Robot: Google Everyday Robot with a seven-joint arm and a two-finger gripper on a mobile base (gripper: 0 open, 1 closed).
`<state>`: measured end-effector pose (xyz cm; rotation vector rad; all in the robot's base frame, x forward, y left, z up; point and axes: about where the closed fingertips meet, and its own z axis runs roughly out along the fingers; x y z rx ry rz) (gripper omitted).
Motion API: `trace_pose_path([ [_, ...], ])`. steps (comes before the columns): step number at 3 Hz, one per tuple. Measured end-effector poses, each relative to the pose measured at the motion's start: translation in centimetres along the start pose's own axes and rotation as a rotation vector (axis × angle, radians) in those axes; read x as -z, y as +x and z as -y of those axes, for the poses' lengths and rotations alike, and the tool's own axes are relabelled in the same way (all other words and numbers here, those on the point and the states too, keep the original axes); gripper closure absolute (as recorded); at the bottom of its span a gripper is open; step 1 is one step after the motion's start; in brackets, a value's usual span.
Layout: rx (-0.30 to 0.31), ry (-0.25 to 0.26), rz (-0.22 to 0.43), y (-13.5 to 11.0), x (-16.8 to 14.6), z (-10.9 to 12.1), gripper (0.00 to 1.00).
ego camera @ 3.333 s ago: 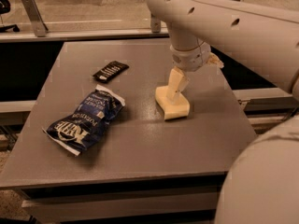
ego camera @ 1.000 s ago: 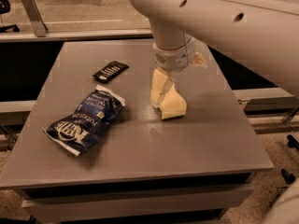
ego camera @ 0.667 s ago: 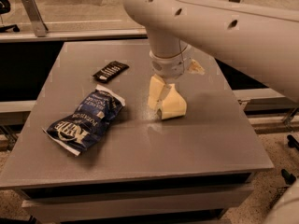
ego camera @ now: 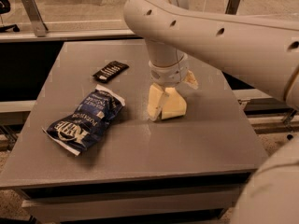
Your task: Pick sponge
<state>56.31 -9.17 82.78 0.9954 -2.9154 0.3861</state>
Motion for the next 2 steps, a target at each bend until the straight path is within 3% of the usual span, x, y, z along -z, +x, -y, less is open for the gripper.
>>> trace_pose_path([
  [2,0.003,-0.009,-0.006,-0.08,0.14,0.32,0.64],
])
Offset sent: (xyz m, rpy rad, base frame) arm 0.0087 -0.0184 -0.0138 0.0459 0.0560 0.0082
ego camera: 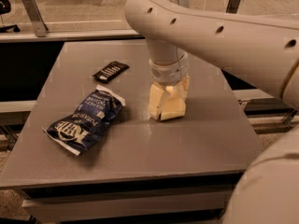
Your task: Pick sponge
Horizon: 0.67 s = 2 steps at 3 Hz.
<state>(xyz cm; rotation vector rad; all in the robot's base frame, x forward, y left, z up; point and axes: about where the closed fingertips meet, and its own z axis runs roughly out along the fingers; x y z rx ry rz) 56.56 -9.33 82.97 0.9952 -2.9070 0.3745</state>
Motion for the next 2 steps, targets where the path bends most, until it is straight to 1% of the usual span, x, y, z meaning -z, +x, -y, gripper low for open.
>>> trace_pose_path([
  [1,0.0,0.0,0.0,0.07,0.5,0.12,0.87],
  [2,0.0,0.0,0.001,0.1,0.75,0.18,1.0],
])
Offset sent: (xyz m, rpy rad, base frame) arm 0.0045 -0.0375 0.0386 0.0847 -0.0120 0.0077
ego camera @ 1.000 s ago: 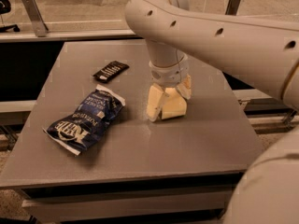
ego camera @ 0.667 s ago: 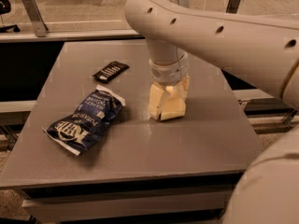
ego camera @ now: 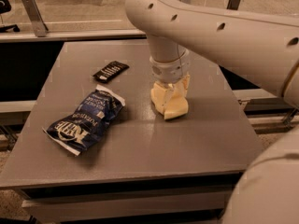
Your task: Pick sponge
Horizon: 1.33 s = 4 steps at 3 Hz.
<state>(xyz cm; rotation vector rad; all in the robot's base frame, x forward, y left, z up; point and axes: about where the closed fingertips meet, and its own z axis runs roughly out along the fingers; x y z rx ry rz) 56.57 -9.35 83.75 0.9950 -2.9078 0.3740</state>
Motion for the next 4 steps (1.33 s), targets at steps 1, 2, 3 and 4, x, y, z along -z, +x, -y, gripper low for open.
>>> trace_pose_path([
  [1,0.0,0.0,0.0,0.0,0.0,0.0,1.0],
  [2,-0.001,-0.016,0.054,1.1,2.2,1.8,1.0],
  [3,0.006,-0.019,0.11,2.1,4.7,3.6,1.0],
  [4,0.027,-0.019,0.143,2.0,6.3,4.2,1.0],
])
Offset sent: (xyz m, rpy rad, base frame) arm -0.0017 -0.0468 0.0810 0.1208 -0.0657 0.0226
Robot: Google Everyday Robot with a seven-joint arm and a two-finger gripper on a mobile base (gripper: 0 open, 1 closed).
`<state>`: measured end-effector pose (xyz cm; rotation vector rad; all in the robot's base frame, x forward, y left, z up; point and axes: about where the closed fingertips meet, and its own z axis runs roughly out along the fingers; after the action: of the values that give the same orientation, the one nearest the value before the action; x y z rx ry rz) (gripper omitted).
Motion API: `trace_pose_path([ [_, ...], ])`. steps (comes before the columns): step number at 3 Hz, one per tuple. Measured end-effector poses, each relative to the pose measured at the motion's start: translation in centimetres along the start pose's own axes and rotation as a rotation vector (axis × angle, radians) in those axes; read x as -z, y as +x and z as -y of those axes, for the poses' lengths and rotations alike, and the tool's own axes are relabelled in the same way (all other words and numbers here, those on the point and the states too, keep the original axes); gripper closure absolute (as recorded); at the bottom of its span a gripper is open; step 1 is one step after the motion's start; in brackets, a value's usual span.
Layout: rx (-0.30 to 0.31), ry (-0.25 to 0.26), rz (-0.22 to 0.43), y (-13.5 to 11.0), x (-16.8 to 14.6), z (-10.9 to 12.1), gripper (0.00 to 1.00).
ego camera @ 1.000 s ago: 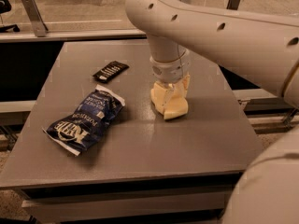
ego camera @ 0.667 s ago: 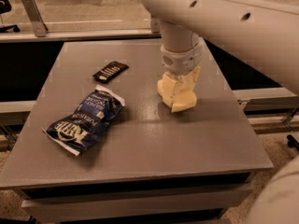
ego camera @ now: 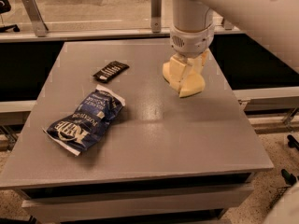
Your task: Pick sponge
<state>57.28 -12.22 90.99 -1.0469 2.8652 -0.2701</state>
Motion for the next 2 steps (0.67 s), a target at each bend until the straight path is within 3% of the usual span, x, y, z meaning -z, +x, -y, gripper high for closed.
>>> trace_pose_path([
  [2,0.013,0.073,0.094,0.6,5.3,-0.5,1.0],
])
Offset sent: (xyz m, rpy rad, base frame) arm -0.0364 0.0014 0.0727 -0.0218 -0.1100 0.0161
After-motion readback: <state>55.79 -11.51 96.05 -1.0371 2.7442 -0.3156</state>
